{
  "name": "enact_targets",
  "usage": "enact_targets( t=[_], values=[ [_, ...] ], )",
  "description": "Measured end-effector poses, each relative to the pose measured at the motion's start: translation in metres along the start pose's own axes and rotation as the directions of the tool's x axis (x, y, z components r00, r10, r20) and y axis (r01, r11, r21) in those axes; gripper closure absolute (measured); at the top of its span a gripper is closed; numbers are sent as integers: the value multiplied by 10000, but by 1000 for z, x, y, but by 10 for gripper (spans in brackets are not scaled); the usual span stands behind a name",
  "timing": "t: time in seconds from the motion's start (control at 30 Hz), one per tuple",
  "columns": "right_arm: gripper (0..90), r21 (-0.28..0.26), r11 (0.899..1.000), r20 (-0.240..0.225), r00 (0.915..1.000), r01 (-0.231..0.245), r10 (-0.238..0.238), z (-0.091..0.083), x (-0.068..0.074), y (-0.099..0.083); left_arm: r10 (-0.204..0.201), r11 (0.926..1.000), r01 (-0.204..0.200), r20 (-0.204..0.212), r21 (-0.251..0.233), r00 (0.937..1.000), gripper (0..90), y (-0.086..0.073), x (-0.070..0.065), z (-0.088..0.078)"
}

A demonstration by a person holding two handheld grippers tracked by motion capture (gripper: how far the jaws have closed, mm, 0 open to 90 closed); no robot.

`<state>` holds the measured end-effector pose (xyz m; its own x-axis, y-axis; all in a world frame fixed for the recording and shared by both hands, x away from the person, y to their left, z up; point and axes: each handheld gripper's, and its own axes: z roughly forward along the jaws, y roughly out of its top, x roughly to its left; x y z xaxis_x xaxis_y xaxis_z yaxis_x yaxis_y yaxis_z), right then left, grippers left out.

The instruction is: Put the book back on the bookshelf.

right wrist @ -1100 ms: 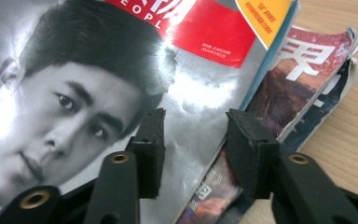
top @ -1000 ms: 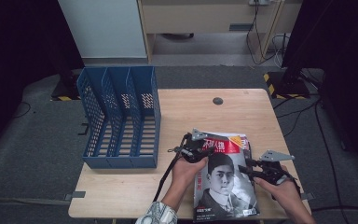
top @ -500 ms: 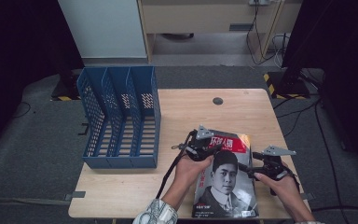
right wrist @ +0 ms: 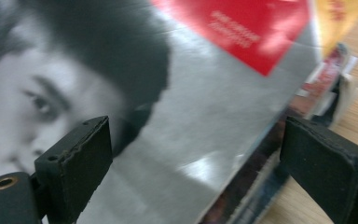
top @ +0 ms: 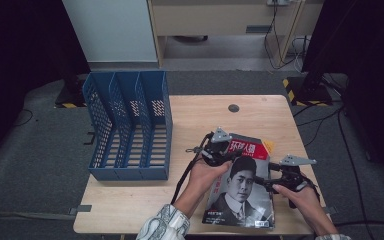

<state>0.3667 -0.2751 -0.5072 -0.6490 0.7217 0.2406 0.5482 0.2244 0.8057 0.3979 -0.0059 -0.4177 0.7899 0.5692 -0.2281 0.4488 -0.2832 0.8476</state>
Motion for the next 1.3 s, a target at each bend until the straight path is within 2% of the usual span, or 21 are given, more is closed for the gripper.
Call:
enact_targets(
  t=[0.13, 0.3, 0.47, 0.6, 0.7, 0.93, 1.1, 1.3],
  values=[
    [95, 52, 9999, -161, 9998, 133, -132, 2, 1, 2, 58, 9997, -60, -67, -247, 10000, 843, 0, 1, -6],
    [115, -202, 9988, -230, 9987, 444, -448, 1, 0, 11, 1, 9988, -13, -261, -480, 9997, 844, 1, 5, -15],
    [122, -268, 9989, -232, 9989, 389, -396, 3, -5, 20, 0, 9972, -34, -456, -751, 9990, 846, 5, 7, -23],
    [130, -154, 9989, -331, 9985, 437, -442, 4, -7, 26, 27, 9956, -68, -440, -933, 9990, 847, 9, 11, -24],
    [137, 43, 9964, -353, 9958, 850, -848, 3, -7, 31, 53, 9948, -99, -449, -1015, 9990, 848, 11, 12, -25],
    [154, 390, 9927, -648, 9916, 1143, -1116, 4, -10, 45, 239, 9912, -291, -416, -1290, 9988, 850, 19, 14, -29],
    [174, 724, 9859, -907, 9854, 1509, -1442, 8, -7, 53, 544, 9874, -596, -392, -1467, 9978, 854, 29, 14, -34],
    [185, 803, 9781, -1236, 9757, 1918, -1812, 15, -4, 60, 819, 9821, -847, -238, -1682, 9964, 856, 39, 13, -40]
  ],
)
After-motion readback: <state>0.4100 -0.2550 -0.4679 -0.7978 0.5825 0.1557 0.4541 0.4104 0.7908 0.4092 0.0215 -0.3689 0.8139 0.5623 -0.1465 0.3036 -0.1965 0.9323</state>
